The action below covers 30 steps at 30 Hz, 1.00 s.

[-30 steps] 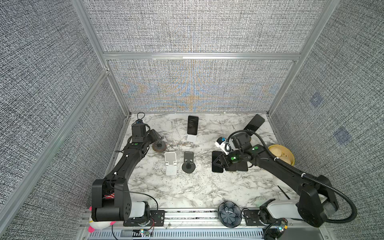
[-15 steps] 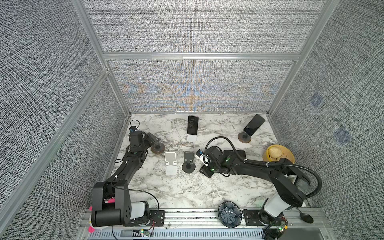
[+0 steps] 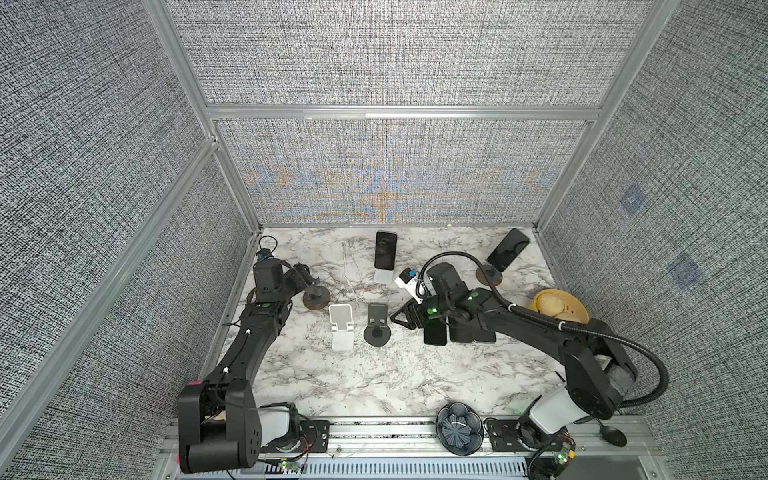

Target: Remove the phone from the phone stand

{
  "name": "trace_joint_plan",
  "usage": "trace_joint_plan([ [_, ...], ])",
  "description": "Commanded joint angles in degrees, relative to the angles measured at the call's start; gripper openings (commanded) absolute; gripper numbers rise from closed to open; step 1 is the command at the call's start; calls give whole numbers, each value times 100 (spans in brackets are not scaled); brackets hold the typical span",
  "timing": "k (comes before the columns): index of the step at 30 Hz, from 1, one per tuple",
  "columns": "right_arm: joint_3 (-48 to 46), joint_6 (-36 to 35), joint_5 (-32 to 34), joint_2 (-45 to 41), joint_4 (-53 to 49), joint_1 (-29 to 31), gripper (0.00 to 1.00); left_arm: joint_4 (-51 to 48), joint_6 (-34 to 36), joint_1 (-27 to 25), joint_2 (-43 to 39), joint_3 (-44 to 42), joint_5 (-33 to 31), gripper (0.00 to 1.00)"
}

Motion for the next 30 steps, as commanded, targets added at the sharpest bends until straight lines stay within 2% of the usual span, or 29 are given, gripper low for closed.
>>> trace_joint_plan([
  [1,-38,-16,-392,-154,-536,-236,62,-620,742,6,-441,193,-188,98],
  [4,-202,-22,-341,-380,-675,-528,62,-854,1227,-44,-1045,321,123,98],
  [7,-272,-69,-215,-575,-884,-831,61,-978,1495,-345,-1252,535,664,85],
  [9,-272,-155,-65,-632,-1082,-956,61,-1405,1775,-733,-906,944,1050,78],
  [13,-272,-182,-15,-759,-1205,-1240,61,-2095,2521,-1727,120,1619,2117,73],
  [20,-676,-41,-98,-945,-968,-1456,61,-1732,2528,-2024,1422,2049,3519,63],
  [24,-692,-152,-86,-931,-1078,-1497,61,-2492,3063,-2173,1899,2419,3792,63],
  [30,-637,-259,-234,-884,-1181,-1527,61,-2919,3397,-2246,2107,2328,3484,63],
])
